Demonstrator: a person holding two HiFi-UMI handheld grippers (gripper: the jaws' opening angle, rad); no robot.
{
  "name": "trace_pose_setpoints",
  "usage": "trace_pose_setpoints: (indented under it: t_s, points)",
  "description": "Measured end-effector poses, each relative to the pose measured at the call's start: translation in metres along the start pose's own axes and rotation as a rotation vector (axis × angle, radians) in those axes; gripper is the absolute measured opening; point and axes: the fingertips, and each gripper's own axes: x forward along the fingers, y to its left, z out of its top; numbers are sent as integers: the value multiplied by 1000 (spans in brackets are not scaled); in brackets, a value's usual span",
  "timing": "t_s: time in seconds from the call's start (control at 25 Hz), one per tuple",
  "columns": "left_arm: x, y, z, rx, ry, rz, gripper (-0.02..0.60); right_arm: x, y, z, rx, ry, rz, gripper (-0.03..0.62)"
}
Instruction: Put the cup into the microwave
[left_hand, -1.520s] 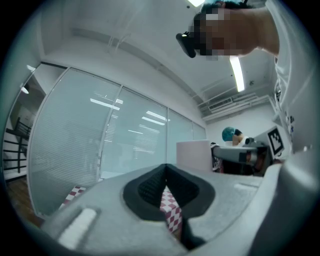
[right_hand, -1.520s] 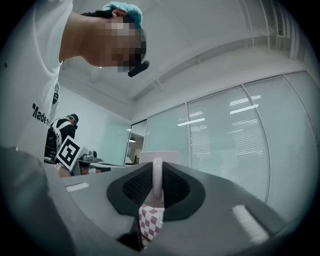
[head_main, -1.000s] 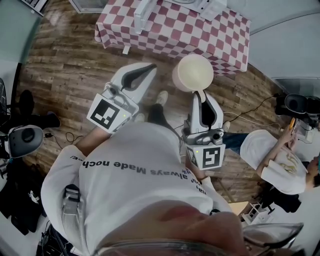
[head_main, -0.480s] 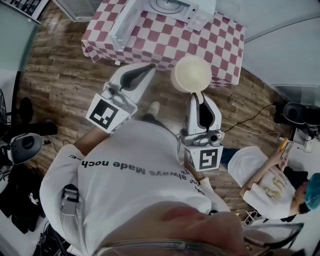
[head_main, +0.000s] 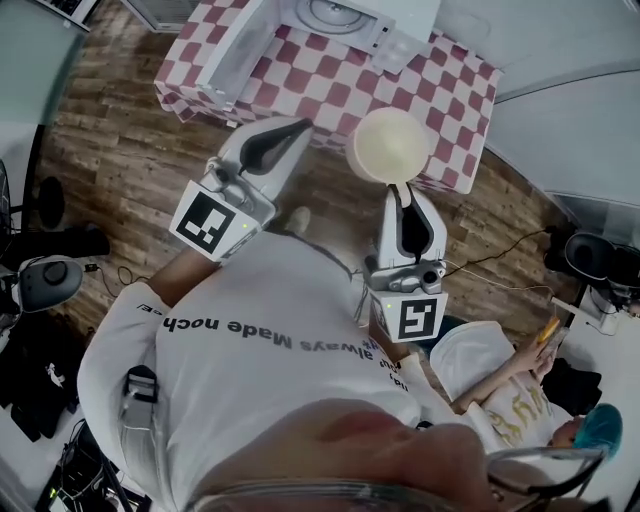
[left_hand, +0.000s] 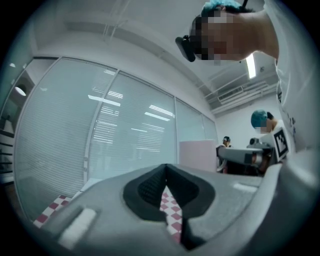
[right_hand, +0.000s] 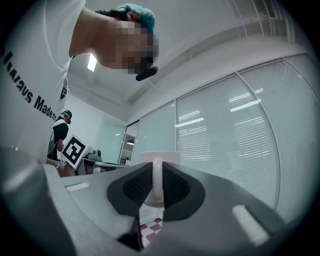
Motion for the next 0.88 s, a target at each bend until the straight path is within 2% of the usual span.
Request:
trace_pose_setpoints:
  t_s: [0.24,0.48,0.88]
  points:
    - [23,15,-9,5,14,13,3,18,-25,-13,21,6,-5,38]
    - [39,52,-7,-4,2,32,3,57,-32,-16,22,-2,25,38]
    - [44,156,1,-23,-13,44,3,164,-25,-29,-2,14,35,38]
